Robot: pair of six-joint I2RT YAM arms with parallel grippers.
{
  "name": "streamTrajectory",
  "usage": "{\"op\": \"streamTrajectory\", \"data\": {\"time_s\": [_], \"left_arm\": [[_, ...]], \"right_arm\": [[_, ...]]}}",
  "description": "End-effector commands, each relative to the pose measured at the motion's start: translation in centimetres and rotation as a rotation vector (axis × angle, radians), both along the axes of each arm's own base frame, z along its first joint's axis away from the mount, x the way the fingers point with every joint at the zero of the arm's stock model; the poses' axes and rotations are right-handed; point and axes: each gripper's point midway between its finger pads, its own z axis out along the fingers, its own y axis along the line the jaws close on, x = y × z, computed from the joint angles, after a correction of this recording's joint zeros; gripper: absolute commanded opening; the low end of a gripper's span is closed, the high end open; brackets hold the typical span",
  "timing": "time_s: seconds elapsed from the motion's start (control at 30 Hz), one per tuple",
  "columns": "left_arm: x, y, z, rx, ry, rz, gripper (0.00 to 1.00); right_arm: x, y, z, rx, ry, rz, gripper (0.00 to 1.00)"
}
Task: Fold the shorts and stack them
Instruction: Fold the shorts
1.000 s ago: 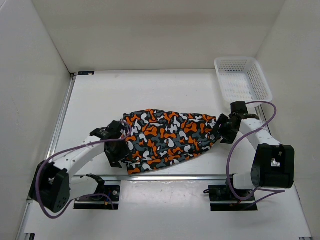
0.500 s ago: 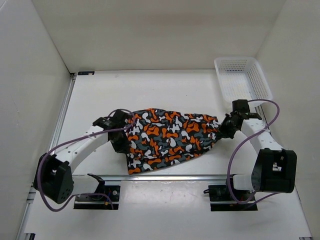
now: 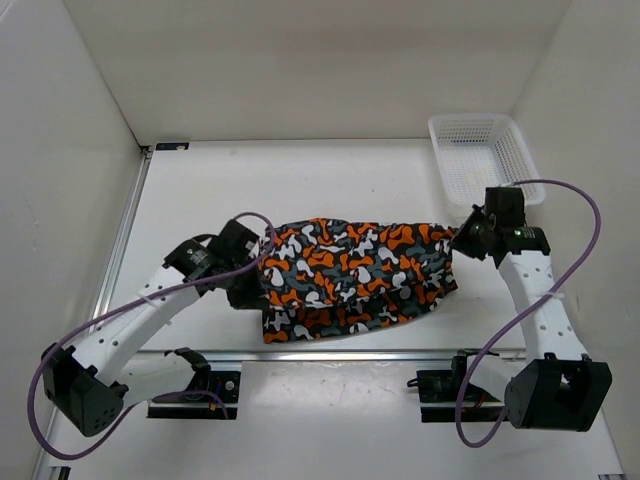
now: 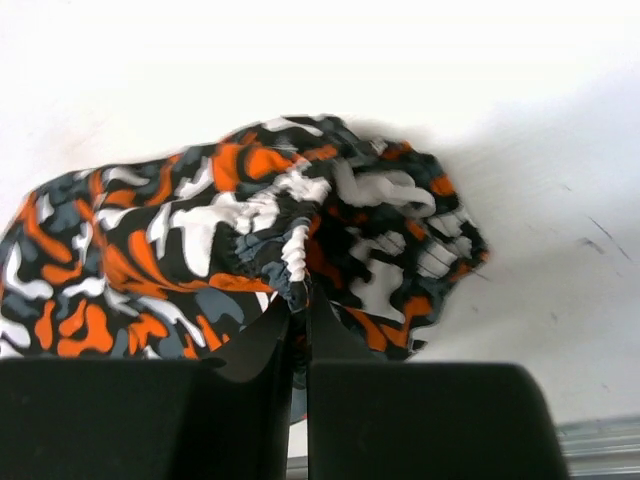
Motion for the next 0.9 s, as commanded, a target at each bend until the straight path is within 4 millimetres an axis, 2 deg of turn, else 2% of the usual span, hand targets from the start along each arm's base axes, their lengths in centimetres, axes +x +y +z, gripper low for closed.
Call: {"op": "streamTrajectory", "data": {"time_s": [0.0, 0.07, 0.1, 0.13, 0.17, 0.2, 0.27, 0.3, 0.33, 0.37, 0.4, 0.43, 0.47, 0.5, 0.53, 0.6, 0.63, 0.7, 0.77, 0.8, 0.83, 0.87], "left_arm": [[-3.3, -1.0, -3.0, -0.015, 0.119, -0.060, 0.10], [-4.7, -1.9, -4.9, -0.032, 0.180, -0.091, 0.10], [-5.6, -1.5, -6.8, -0.013, 0.230, -0.071, 0.10], [-5.5, -1.8, -7.7, -0.014, 0.227, -0.081, 0.10], [-5.8, -1.4, -9.1, 0.028, 0.268, -0.063, 0.12], [-6.0, -0.9, -10.0, 0.063, 0.290, -0.070, 0.25], [-5.5, -0.8, -10.6, 0.104, 0.295, -0.087, 0.29], [-4.8, -1.3, -10.1, 0.110, 0.297, -0.098, 0.29], [-4.2, -1.4, -9.5, 0.117, 0.270, -0.104, 0.30], [-3.3, -1.3, -9.0, 0.141, 0.231, -0.092, 0.32], [-2.9, -1.0, -8.4, 0.162, 0.217, -0.085, 0.38], [-1.5, -1.6, -6.9, 0.155, 0.161, -0.086, 0.52], [-0.4, -1.2, -6.3, 0.187, 0.115, -0.068, 0.55], [0.2, -1.3, -5.8, 0.200, 0.094, -0.070, 0.64], [1.6, -1.6, -4.9, 0.198, 0.065, -0.066, 0.65], [3.2, -1.7, -4.6, 0.207, 0.055, -0.050, 0.65], [4.4, -2.7, -4.1, 0.181, 0.015, -0.059, 0.65], [5.7, -3.3, -4.5, 0.171, 0.004, -0.047, 0.65], [7.2, -3.9, -6.3, 0.181, 0.024, -0.053, 0.64], [7.5, -4.3, -6.9, 0.182, 0.040, -0.057, 0.62], [7.6, -3.9, -9.0, 0.224, 0.099, -0.049, 0.61], [8.3, -4.0, -9.5, 0.227, 0.101, -0.047, 0.60]], "right_arm": [[-2.7, -2.0, -2.9, -0.055, 0.099, -0.113, 0.00], [-3.6, -2.4, -4.4, -0.060, 0.136, -0.165, 0.00], [-4.6, -2.4, -5.9, -0.063, 0.179, -0.164, 0.00], [-4.7, -2.4, -6.5, -0.058, 0.185, -0.171, 0.03], [-5.1, -2.4, -6.9, -0.059, 0.199, -0.171, 0.10], [-5.1, -1.8, -7.5, -0.035, 0.215, -0.154, 0.39], [-5.4, -1.8, -8.3, -0.037, 0.245, -0.153, 0.71], [-5.7, -1.8, -8.6, -0.038, 0.266, -0.153, 0.88], [-5.7, -2.3, -8.6, -0.050, 0.266, -0.170, 0.92], [-5.9, -2.8, -9.1, -0.066, 0.283, -0.188, 0.93], [-5.8, -2.8, -9.3, -0.066, 0.288, -0.188, 0.93], [-5.5, -3.2, -10.0, -0.071, 0.297, -0.191, 0.93], [-5.4, -3.3, -10.3, -0.050, 0.304, -0.199, 0.93], [-5.1, -3.0, -10.5, -0.042, 0.305, -0.180, 0.93], [-4.6, -3.1, -10.7, -0.041, 0.297, -0.180, 0.92], [-4.0, -3.4, -11.5, -0.045, 0.310, -0.181, 0.92], [-3.4, -3.4, -12.2, -0.033, 0.318, -0.184, 0.89], [-3.1, -3.3, -13.0, -0.024, 0.334, -0.178, 0.87], [-2.5, -2.9, -14.1, -0.005, 0.351, -0.167, 0.81], [-2.3, -2.9, -14.4, -0.005, 0.353, -0.167, 0.77], [-2.1, -2.7, -14.8, 0.005, 0.358, -0.161, 0.74], [-1.5, -2.9, -14.9, 0.016, 0.341, -0.165, 0.64]]}}
